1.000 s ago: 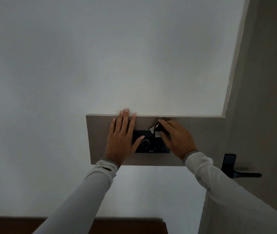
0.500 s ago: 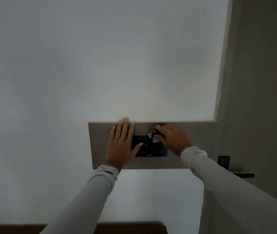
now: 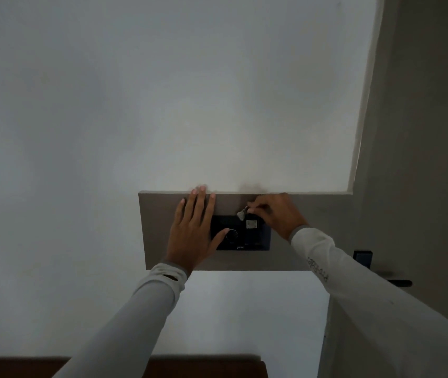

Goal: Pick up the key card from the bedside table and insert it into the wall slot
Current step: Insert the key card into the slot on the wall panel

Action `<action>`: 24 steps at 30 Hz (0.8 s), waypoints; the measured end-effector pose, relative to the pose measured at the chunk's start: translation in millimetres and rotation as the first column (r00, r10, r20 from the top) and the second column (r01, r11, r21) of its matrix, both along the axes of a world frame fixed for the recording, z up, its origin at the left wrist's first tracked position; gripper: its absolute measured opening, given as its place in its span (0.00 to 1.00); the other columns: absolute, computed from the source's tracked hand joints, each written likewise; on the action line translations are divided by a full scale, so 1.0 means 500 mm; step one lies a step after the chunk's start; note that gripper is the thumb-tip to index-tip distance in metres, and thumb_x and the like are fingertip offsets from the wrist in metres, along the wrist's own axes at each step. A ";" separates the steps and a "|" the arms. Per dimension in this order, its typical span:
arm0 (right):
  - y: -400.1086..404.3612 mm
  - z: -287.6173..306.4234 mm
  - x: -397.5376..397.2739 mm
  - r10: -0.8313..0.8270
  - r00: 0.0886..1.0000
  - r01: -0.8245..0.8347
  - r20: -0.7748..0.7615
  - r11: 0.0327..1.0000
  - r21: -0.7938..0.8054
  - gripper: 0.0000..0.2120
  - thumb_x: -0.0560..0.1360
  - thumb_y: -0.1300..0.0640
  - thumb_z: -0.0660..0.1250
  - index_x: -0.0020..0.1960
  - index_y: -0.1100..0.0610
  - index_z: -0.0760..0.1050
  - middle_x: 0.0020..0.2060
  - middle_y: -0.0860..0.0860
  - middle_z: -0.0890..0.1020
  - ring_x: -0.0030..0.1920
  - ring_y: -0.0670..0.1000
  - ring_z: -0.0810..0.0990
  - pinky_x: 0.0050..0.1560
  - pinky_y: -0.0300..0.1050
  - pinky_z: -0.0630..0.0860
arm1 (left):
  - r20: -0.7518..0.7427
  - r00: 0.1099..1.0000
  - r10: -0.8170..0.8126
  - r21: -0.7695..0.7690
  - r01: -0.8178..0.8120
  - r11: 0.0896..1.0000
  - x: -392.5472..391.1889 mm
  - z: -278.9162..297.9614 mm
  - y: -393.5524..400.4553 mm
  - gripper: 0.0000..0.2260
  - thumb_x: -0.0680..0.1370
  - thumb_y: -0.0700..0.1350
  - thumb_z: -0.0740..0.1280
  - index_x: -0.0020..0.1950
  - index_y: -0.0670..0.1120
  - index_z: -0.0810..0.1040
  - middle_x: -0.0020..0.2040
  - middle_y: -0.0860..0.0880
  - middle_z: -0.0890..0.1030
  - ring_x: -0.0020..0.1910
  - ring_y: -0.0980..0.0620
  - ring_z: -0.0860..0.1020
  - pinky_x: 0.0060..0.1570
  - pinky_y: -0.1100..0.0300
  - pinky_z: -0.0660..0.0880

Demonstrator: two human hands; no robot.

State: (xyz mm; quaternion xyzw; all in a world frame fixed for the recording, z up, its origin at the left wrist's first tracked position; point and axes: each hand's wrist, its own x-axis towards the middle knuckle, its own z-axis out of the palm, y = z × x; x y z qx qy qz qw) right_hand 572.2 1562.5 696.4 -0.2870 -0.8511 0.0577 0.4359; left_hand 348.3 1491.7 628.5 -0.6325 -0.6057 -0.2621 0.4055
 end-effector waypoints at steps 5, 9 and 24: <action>0.014 0.000 0.007 0.042 0.999 -0.042 0.019 0.999 -0.030 0.07 0.71 0.59 0.74 0.47 0.62 0.84 0.44 0.56 0.87 0.45 0.54 0.85 0.52 0.52 0.80 | -0.003 1.000 0.002 -0.011 -0.002 1.000 0.000 0.000 0.003 0.37 0.83 0.66 0.58 0.82 0.40 0.62 0.83 0.36 0.62 0.83 0.37 0.60 0.78 0.37 0.67; 0.019 -0.008 0.007 0.041 0.999 -0.040 0.027 0.999 -0.028 0.11 0.70 0.60 0.75 0.51 0.62 0.83 0.46 0.58 0.87 0.46 0.56 0.84 0.52 0.52 0.80 | 0.002 1.000 0.005 -0.028 -0.005 1.000 0.003 0.001 -0.001 0.37 0.83 0.66 0.57 0.83 0.40 0.61 0.83 0.36 0.61 0.83 0.37 0.59 0.78 0.37 0.66; 0.009 0.002 0.002 0.056 0.985 -0.102 -0.163 0.952 -0.290 0.08 0.69 0.71 0.72 0.48 0.65 0.82 0.43 0.63 0.84 0.43 0.52 0.81 0.48 0.41 0.79 | -0.054 0.998 0.035 -0.061 -0.038 0.997 0.012 0.028 -0.033 0.36 0.82 0.65 0.56 0.79 0.39 0.69 0.80 0.34 0.68 0.79 0.35 0.69 0.73 0.34 0.73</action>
